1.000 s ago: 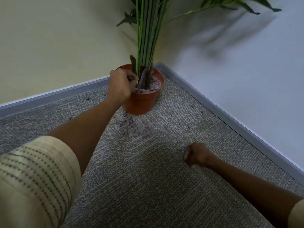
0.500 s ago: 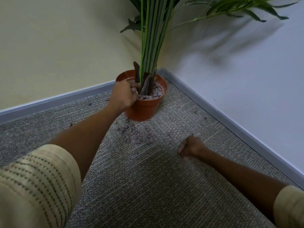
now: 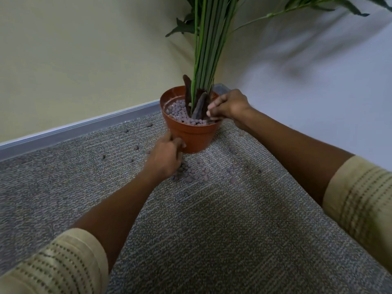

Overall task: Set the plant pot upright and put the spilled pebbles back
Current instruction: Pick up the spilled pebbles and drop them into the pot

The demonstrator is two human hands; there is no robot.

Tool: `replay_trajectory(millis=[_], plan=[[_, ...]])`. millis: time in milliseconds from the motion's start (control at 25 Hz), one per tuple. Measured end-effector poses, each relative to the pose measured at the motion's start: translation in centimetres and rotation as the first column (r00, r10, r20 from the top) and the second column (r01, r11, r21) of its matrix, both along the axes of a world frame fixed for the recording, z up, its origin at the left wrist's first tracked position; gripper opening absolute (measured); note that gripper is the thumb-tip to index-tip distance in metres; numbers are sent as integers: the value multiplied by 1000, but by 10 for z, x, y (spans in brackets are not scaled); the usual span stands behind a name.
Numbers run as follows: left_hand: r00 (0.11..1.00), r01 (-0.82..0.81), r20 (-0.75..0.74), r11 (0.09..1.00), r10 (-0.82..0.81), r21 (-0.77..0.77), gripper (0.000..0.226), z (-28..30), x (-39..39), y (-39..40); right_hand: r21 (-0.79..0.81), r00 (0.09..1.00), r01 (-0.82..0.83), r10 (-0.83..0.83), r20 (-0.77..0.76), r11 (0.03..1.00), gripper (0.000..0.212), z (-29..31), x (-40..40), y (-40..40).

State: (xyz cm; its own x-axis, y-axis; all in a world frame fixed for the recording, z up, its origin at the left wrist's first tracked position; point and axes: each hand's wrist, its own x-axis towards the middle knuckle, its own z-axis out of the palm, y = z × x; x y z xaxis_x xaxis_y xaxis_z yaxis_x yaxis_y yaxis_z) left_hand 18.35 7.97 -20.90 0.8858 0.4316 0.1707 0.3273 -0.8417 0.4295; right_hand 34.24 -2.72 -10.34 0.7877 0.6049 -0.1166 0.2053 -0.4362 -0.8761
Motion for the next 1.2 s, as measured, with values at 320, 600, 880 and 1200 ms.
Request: replay_trajectory(millis=[320, 600, 880, 1200], plan=[[892, 80, -448, 997, -65, 14, 54, -48, -7, -16, 258, 917, 92, -183, 355, 962, 21, -33, 3, -12], [925, -44, -379, 999, 34, -17, 43, -57, -13, -27, -424, 895, -313, 413, 169, 850, 27, -111, -15, -47], [949, -8, -315, 1000, 8, 2, 27, -55, -22, -25, -674, 745, -346, 627, 225, 653, 44, -135, -31, -27], [980, -185, -139, 898, 140, -399, 16, -36, -33, -18, -560, 808, -384, 561, 182, 734, 17, -138, -37, -37]])
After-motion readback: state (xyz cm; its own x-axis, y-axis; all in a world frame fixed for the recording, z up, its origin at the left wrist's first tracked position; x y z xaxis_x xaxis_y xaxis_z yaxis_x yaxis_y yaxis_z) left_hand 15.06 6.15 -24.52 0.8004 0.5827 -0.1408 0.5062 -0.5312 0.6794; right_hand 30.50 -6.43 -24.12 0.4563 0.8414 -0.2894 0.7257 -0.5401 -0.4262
